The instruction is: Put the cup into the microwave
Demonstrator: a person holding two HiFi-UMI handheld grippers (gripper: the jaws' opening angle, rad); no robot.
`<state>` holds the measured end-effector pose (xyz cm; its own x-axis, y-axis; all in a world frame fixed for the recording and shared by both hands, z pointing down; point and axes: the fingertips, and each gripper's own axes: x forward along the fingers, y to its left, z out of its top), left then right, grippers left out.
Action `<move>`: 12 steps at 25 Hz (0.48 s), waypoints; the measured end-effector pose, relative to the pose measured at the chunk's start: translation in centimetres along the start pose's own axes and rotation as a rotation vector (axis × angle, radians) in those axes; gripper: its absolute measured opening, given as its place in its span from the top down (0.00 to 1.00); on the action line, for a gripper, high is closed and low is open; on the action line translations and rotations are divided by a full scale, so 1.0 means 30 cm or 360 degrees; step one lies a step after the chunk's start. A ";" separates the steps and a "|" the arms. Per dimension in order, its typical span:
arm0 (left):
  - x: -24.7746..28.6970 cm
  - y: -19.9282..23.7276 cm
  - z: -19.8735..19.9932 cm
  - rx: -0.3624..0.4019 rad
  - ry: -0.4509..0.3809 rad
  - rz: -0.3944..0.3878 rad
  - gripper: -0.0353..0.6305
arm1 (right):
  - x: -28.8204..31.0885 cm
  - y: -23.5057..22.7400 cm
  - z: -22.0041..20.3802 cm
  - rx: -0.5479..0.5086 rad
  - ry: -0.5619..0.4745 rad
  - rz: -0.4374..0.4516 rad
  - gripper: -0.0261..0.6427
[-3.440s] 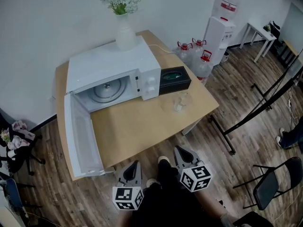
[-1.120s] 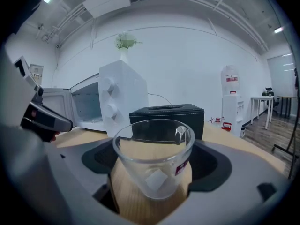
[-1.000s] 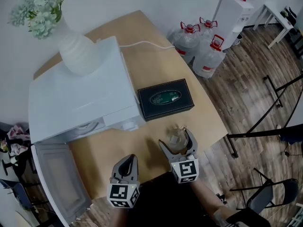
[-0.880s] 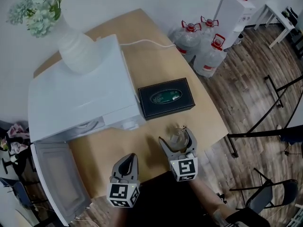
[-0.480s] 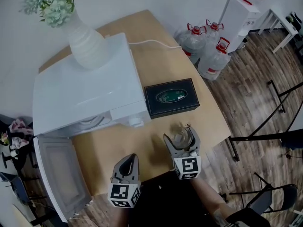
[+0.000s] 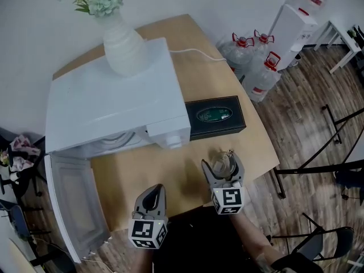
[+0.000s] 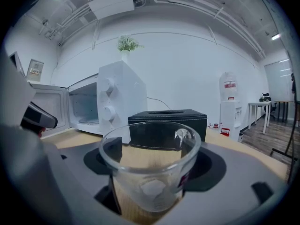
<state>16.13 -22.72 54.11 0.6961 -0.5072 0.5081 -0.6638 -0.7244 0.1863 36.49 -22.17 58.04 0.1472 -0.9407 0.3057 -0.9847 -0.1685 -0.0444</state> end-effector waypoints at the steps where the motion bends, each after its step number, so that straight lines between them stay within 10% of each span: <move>1: -0.005 0.005 0.003 0.0003 -0.0004 -0.0001 0.94 | -0.004 0.008 0.005 -0.0002 0.0000 0.0002 0.35; 12: -0.107 0.089 -0.001 -0.0016 -0.0056 0.0030 0.94 | -0.052 0.133 0.037 -0.0056 0.0040 0.0045 0.35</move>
<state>12.11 -23.00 53.01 0.6926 -0.5370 0.4817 -0.6794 -0.7099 0.1854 32.43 -21.69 56.32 0.1171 -0.9372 0.3284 -0.9912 -0.1308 -0.0200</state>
